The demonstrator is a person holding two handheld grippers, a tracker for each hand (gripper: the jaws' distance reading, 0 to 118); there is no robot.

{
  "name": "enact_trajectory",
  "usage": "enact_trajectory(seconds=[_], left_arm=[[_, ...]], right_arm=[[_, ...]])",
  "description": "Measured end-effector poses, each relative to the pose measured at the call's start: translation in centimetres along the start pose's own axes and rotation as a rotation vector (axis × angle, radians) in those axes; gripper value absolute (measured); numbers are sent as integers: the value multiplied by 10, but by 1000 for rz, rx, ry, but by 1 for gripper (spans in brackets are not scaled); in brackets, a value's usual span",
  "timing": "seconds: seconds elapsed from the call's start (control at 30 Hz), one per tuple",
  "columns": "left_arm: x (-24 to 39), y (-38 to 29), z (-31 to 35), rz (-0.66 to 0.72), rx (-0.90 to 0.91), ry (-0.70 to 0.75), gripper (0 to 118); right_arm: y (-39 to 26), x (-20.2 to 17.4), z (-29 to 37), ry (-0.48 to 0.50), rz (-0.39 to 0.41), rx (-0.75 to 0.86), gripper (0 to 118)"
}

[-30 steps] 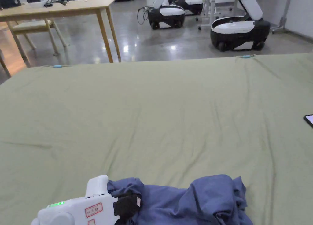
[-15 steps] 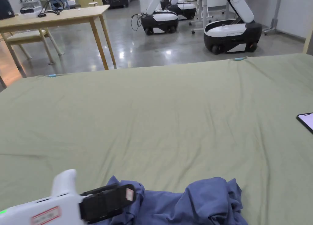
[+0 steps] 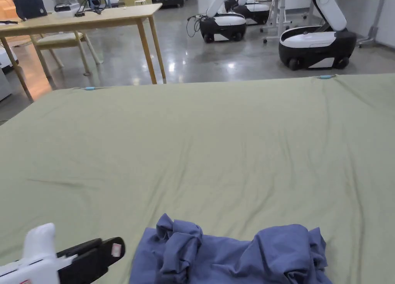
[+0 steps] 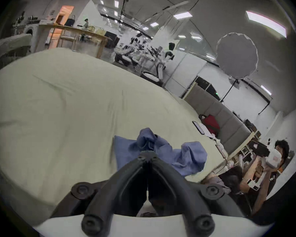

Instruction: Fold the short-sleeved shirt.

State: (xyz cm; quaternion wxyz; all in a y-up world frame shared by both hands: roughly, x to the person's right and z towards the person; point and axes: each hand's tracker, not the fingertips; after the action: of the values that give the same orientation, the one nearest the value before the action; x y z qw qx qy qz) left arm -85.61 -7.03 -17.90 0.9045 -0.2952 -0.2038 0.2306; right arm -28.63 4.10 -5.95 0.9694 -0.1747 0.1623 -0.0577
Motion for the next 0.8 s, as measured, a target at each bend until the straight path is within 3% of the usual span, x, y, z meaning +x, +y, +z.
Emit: enact_trajectory(seconds=[0.2,0.3,0.47,0.57,0.8], left_arm=[[-12,-10,-100,117,-156,-61,0],[3,-20,-132,66,-234,-93,0],[33,-40,-160,68,-284,-228,0],[32,-50,-182,20,-335,-128,0],[39,-41,-169,44,-309,-145,0]], right_arm=[[0,-2,10,-19,1,-2,2],[0,0,11,-26,0,-17,2],[-4,0,9,-37,8,-42,2],[-8,3,6,-40,7,-52,2],[-10,6,5,-40,3,-55,2]])
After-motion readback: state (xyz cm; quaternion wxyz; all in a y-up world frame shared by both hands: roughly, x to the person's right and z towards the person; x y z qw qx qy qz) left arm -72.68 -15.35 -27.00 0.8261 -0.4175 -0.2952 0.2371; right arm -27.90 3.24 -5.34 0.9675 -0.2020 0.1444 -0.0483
